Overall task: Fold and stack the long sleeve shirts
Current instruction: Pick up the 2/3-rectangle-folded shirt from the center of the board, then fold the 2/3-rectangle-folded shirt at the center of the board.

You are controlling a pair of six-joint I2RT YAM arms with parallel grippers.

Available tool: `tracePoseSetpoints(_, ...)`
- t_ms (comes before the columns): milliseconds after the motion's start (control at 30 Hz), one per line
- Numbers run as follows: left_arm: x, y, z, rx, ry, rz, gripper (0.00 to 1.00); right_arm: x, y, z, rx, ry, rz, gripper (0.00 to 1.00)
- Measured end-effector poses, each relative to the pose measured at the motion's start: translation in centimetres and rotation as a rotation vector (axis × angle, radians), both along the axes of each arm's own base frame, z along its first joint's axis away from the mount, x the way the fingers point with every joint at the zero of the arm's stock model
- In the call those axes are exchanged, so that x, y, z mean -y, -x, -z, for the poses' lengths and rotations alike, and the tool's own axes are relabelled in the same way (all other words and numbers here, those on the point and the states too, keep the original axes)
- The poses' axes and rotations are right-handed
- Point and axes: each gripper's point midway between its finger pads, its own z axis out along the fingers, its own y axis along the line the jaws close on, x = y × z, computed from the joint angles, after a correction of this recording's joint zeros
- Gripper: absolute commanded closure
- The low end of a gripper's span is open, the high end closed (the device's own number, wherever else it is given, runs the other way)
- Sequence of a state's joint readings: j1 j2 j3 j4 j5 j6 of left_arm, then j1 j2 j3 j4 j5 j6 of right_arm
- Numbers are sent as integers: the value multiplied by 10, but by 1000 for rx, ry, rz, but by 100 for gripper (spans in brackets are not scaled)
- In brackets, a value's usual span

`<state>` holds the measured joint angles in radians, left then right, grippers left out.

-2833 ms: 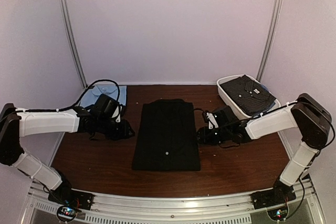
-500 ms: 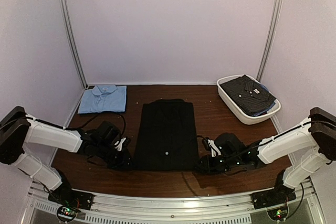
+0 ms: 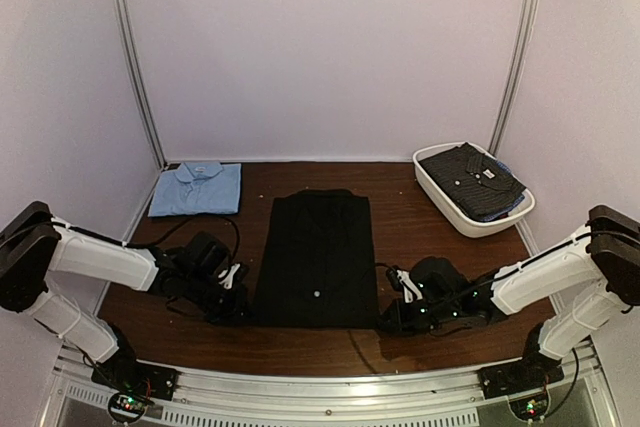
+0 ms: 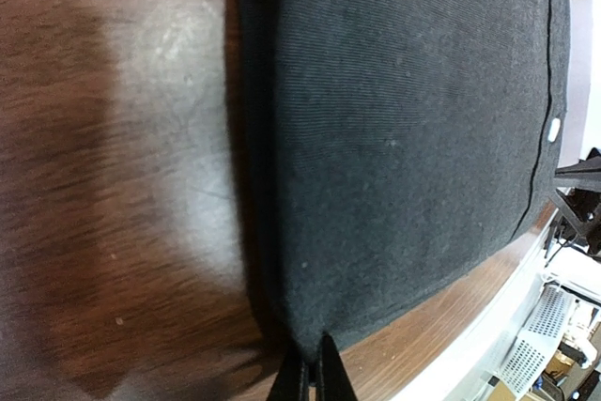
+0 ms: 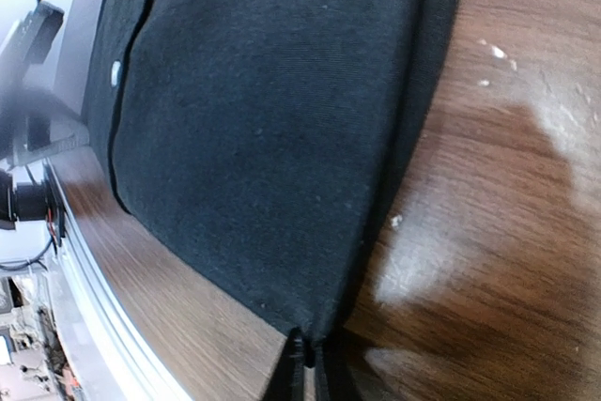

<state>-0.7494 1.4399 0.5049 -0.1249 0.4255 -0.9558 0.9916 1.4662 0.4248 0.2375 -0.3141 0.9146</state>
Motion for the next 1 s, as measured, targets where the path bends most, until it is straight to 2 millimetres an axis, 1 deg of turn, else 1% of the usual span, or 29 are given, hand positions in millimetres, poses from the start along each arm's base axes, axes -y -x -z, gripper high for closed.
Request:
tracePoseSetpoints(100,0,1,0,3,0,4,100,2,2,1,-1,12,-7,100)
tracePoseSetpoints(200,0,4,-2,4,0,10,100,3,4,-4,4,11,-14,100)
tracePoseSetpoints(333,1,11,-8,12,2,29,100,3,7,-16,22,-4,-28,100)
tracePoseSetpoints(400,2,18,-16,24,2,48,100,4,11,-23,32,-10,-39,100)
tracePoseSetpoints(467,1,25,-27,36,6,65,100,6,15,-35,50,-20,-54,100)
tracePoseSetpoints(533,1,27,-46,60,16,72,100,7,15,-50,73,-30,-63,100)
tracePoseSetpoints(633,2,16,-82,112,17,59,100,5,7,-83,127,-48,-54,100)
tracePoseSetpoints(667,4,10,-96,130,13,54,100,3,0,-97,149,-57,-45,100)
tracePoseSetpoints(700,6,3,-105,145,8,51,100,1,-10,-112,172,-68,-32,100)
tracePoseSetpoints(733,8,-6,-116,155,1,49,100,0,-22,-127,201,-79,-16,100)
tracePoseSetpoints(767,11,-18,-124,171,-5,43,100,-1,-38,-142,228,-94,8,100)
tracePoseSetpoints(800,13,-34,-129,185,-7,31,100,-1,-53,-151,251,-100,31,100)
tracePoseSetpoints(833,15,-52,-133,193,-10,20,100,-1,-72,-160,274,-105,54,100)
tracePoseSetpoints(867,15,-69,-133,197,-15,7,100,0,-94,-167,297,-105,83,100)
tracePoseSetpoints(900,15,-96,-133,205,-23,-12,100,0,-118,-170,315,-98,112,100)
tracePoseSetpoints(933,15,-117,-130,215,-32,-27,100,1,-142,-168,326,-88,137,100)
tracePoseSetpoints(1000,14,-167,-123,225,-49,-56,100,1,-186,-157,327,-72,178,100)
